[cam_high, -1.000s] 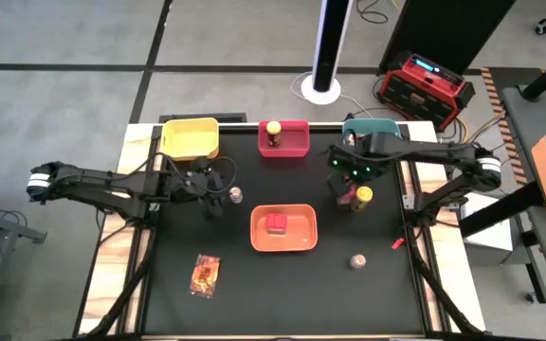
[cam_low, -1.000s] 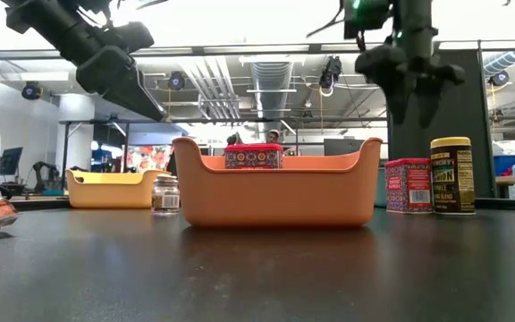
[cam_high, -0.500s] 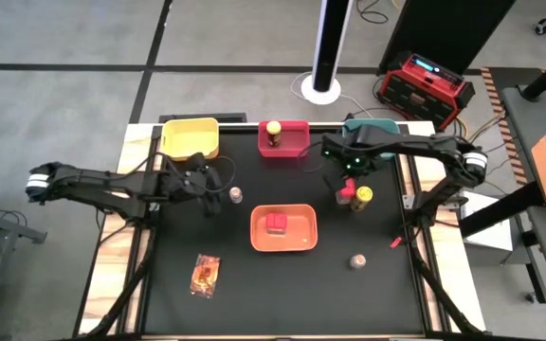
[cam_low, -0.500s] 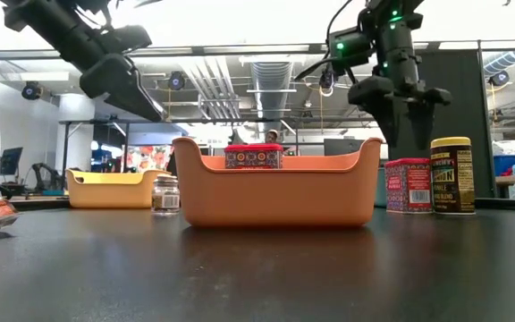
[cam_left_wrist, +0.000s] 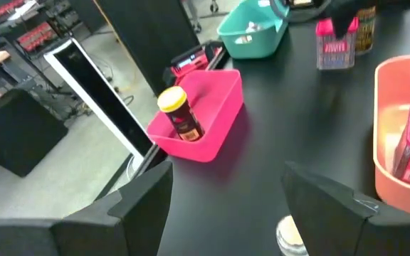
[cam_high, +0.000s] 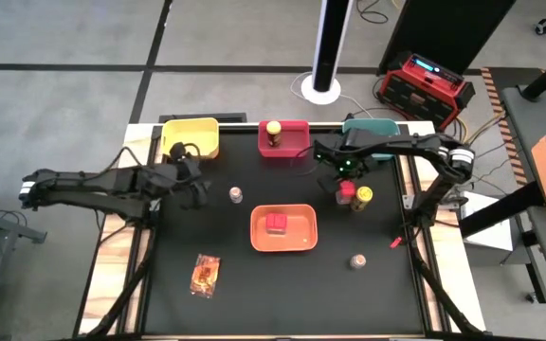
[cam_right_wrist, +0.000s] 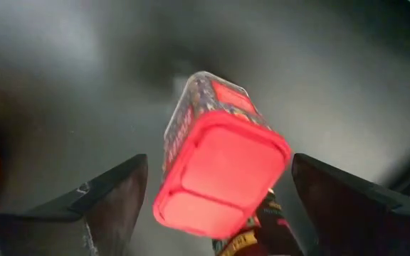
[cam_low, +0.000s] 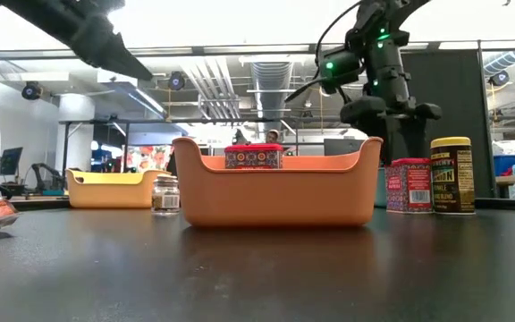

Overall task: Sort spices by type
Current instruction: Put the red seasoning can into the orange bin

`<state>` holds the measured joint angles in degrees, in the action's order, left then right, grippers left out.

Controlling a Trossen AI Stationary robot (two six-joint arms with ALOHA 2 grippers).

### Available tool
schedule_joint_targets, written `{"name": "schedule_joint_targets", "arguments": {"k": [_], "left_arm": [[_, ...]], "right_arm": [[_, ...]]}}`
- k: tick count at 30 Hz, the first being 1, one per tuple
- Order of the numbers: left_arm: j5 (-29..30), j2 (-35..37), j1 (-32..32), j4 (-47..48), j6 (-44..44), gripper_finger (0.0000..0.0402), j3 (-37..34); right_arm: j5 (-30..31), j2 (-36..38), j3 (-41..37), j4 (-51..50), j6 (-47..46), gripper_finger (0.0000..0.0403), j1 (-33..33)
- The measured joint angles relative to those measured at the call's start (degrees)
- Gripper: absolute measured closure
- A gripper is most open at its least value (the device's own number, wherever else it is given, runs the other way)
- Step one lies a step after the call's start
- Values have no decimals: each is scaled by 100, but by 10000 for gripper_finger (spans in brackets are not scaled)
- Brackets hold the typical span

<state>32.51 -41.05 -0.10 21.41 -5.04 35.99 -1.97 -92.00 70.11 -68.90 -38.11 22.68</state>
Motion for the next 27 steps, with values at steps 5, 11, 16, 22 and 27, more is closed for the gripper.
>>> {"name": "schedule_joint_targets", "arguments": {"k": [5,11,16,22,27], "left_arm": [[-2,185,0,9,0,154,0],[-2,189,2,11,0,154,0],[-2,133,1,13,0,154,0],[-4,95,2,13,0,154,0],[-4,95,2,13,0,154,0]], "right_arm": [[-14,-243,0,100,74,74,0],[-60,-430,0,174,132,92,0],[-60,-487,0,243,133,120,0],[-51,-520,0,327,132,182,0],[-11,-518,0,363,165,194,0]]}}
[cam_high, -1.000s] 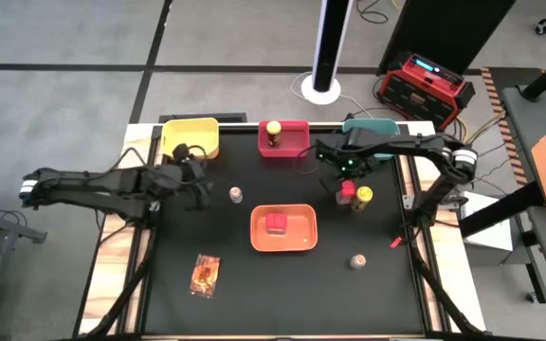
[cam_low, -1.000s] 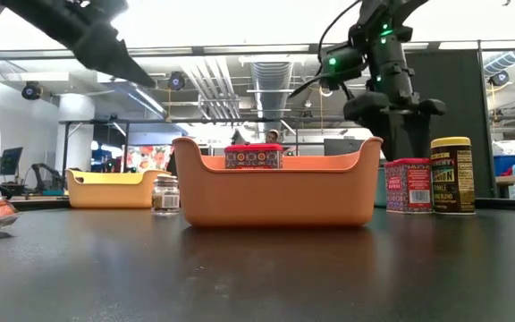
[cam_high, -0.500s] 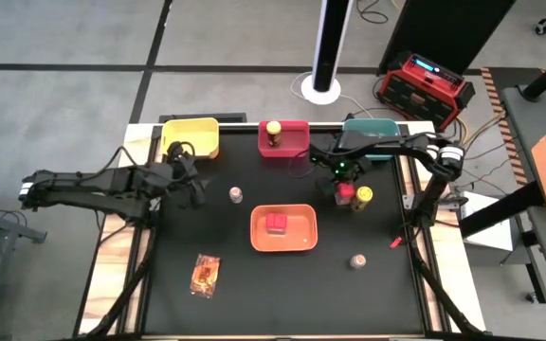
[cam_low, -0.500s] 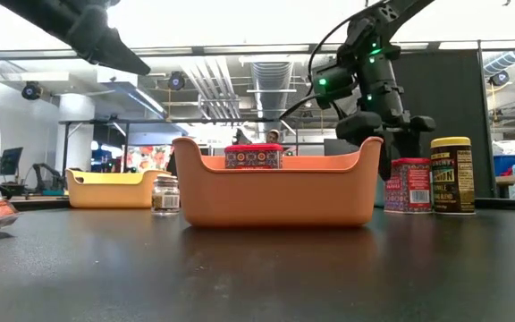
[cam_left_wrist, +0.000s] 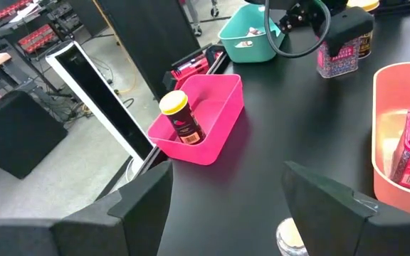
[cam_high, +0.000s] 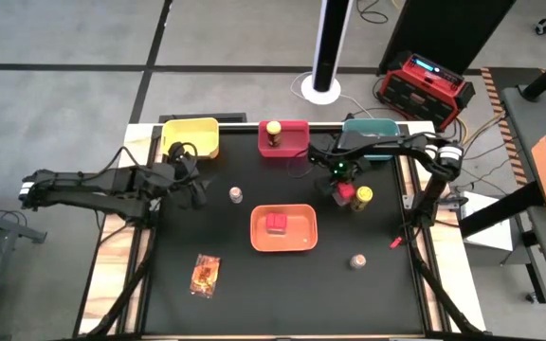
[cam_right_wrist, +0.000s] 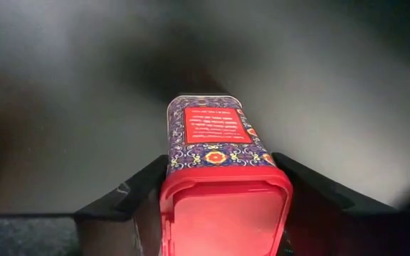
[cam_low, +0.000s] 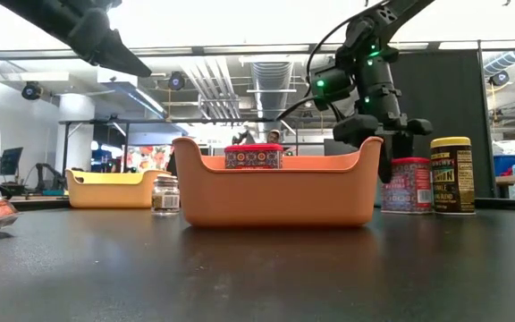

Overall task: Sort spices by type
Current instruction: Put the red seasoning can into the orange bin

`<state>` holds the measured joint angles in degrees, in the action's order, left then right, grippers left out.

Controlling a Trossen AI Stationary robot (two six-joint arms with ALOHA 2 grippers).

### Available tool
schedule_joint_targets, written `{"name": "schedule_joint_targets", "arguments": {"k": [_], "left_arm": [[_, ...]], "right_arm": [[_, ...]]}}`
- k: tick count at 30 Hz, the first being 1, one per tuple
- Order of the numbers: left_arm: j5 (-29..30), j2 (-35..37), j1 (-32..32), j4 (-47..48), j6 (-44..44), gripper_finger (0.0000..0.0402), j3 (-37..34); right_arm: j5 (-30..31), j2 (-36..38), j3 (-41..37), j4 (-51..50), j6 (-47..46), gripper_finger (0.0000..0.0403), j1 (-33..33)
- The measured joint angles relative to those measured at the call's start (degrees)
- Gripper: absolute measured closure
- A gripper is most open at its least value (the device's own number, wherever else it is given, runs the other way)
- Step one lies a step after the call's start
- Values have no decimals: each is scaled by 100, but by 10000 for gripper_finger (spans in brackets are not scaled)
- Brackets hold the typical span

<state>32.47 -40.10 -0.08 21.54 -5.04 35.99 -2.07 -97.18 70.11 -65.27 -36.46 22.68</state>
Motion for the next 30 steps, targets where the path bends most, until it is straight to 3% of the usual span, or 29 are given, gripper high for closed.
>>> {"name": "schedule_joint_targets", "arguments": {"k": [8,18,30], "left_arm": [[-4,0,0,-2,69,154,0],[-13,-13,-2,-4,156,154,0],[-15,-35,-2,-3,150,154,0]], "right_arm": [[60,196,140,37,277,192,-2],[70,214,1635,-867,1472,193,-177],[360,215,2968,-1595,2571,193,-1259]]}}
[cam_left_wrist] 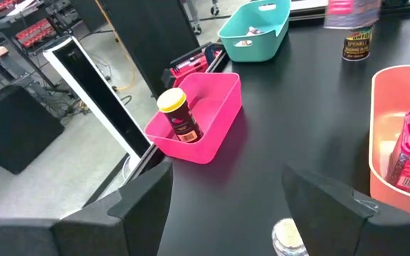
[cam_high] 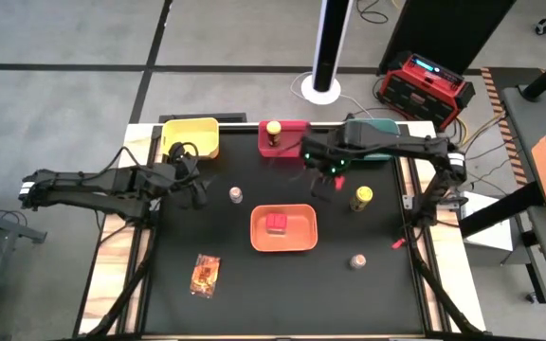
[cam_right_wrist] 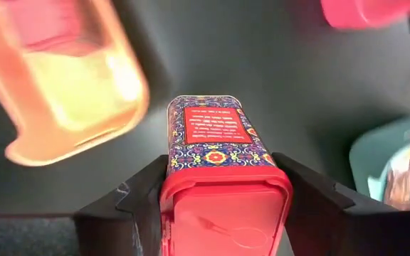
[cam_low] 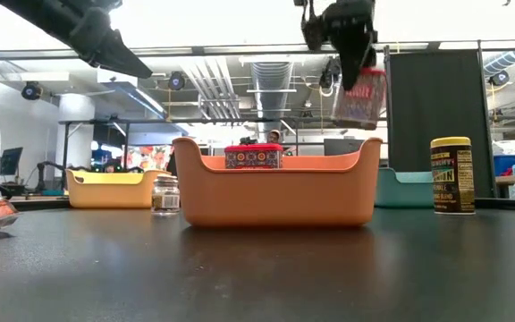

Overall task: Sort spices by type
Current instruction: Put the red seasoning can into the orange bin

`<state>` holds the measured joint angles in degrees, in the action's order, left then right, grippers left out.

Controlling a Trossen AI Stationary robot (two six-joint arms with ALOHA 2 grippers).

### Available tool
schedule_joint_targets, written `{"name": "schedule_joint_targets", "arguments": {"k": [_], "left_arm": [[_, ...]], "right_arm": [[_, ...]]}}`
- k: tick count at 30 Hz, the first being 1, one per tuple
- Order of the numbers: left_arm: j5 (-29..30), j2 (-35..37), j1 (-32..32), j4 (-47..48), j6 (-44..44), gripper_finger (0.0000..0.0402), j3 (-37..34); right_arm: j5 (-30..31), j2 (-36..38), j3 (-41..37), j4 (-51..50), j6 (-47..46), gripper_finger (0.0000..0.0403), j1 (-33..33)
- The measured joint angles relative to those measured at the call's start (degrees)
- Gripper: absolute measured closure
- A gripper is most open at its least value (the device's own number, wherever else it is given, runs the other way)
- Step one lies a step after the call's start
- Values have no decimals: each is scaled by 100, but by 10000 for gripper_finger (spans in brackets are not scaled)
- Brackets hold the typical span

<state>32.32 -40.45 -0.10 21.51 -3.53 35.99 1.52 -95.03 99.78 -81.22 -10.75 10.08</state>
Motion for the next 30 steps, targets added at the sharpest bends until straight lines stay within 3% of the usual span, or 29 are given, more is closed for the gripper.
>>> {"name": "schedule_joint_targets", "arguments": {"k": [15,30], "left_arm": [[7,-4,0,-2,-43,154,0],[13,-2,0,-2,-43,154,-2]], "right_arm": [[63,-78,278,631,285,193,-1261],[35,-313,263,1421,-7,193,-1669]]}}
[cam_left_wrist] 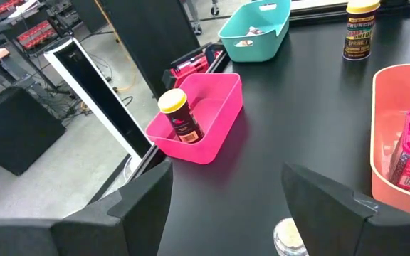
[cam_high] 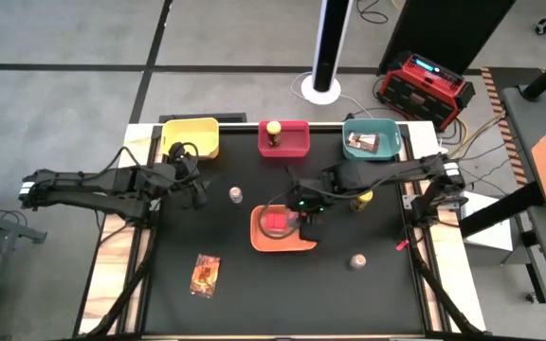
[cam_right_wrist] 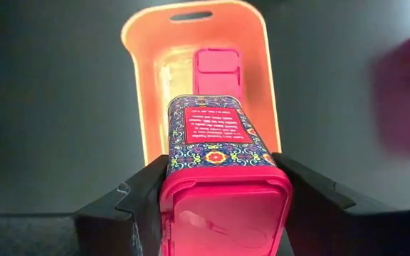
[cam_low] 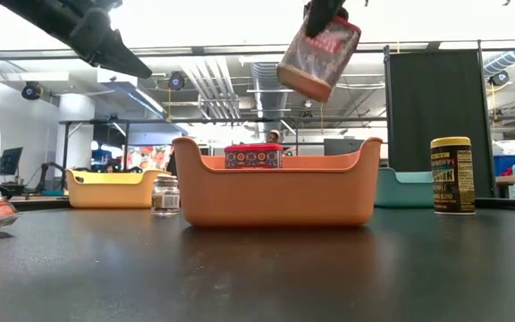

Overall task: Sort spices by type
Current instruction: Put the red seasoning can into the orange bin

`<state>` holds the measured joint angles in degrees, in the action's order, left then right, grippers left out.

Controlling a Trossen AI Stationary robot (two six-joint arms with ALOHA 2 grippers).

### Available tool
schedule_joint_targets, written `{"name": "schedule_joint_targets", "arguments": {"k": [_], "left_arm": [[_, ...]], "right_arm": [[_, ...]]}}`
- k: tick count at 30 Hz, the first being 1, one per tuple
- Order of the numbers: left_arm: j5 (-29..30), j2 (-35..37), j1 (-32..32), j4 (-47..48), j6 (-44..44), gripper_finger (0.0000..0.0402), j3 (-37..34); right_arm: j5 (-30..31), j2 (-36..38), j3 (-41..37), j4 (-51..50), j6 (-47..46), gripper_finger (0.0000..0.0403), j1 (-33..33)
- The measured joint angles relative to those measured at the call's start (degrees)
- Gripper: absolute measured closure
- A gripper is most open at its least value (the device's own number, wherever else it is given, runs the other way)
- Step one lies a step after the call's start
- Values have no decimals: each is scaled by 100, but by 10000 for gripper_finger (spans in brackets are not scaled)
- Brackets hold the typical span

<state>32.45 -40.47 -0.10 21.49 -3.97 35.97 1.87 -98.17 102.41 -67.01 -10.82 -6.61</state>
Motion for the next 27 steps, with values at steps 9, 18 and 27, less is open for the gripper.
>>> {"name": "schedule_joint_targets", "arguments": {"k": [9,18,27], "left_arm": [[0,26,0,11,0,154,0],[0,39,0,29,0,154,0],[0,42,0,52,0,154,0]], "right_arm": [[-43,-531,370,-233,-59,193,-11],[-41,-1294,1266,-947,-73,193,-163],[-36,-1663,1453,-1170,-73,193,-225]]}}
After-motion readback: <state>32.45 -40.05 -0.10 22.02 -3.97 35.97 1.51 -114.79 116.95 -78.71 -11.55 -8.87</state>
